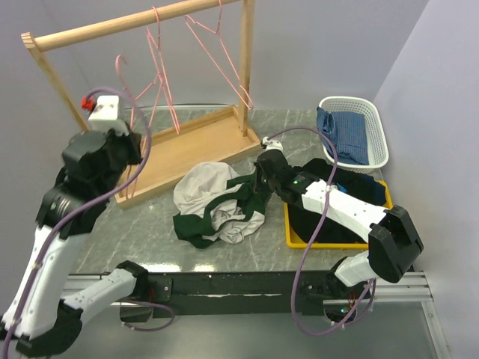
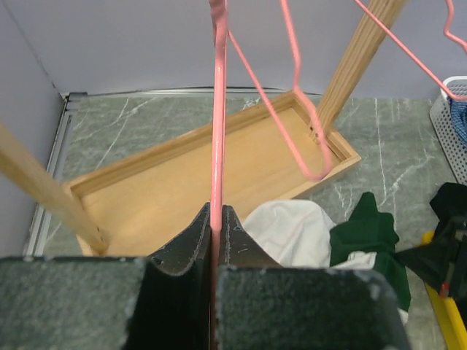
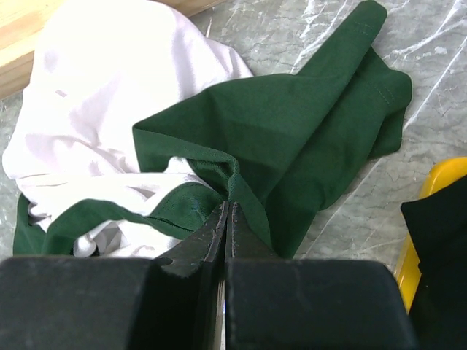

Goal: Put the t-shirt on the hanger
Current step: Pick up the hanger from the clothesline, then place the T-shirt on the hanger.

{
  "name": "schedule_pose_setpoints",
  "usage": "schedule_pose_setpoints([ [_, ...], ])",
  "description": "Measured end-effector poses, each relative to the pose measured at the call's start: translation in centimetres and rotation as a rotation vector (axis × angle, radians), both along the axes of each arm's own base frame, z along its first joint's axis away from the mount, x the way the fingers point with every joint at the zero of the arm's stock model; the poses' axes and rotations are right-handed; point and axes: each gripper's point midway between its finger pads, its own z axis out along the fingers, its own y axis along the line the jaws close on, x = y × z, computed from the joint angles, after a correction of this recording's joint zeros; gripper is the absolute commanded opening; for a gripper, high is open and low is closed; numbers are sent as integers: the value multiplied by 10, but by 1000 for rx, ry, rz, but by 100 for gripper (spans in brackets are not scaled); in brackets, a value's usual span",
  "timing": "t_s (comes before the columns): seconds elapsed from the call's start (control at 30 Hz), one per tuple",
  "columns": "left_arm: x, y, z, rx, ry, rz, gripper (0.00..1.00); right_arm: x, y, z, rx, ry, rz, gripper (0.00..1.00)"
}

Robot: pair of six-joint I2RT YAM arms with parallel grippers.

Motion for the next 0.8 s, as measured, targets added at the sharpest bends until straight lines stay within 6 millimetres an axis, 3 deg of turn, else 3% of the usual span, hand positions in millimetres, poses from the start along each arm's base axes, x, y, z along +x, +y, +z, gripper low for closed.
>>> schedule_pose_setpoints([
  [0.1,-26,12,-8,-23,-7,11,1,0,0,0,-1,-1,1,4],
  [0.27,-62,24,-51,-73,53,15,1,-4,-2,-4,-8,3,5,9],
  [0.43,-93,9,-123,-133,206,-86,1,-11,-8,-5,-8,0,9,29],
  [0.5,-107,3,-142,-162,251,-129,1,-14,-9,-5,-8,0,12,43],
  [0.6,-129,-8,-152,-217,281,-217,1,-17,-6,-6,-17,-5,18,50],
  [0.8,-149,-26,-150,-289,309,-336,1,-37,2,-4,-21,-26,50,43],
])
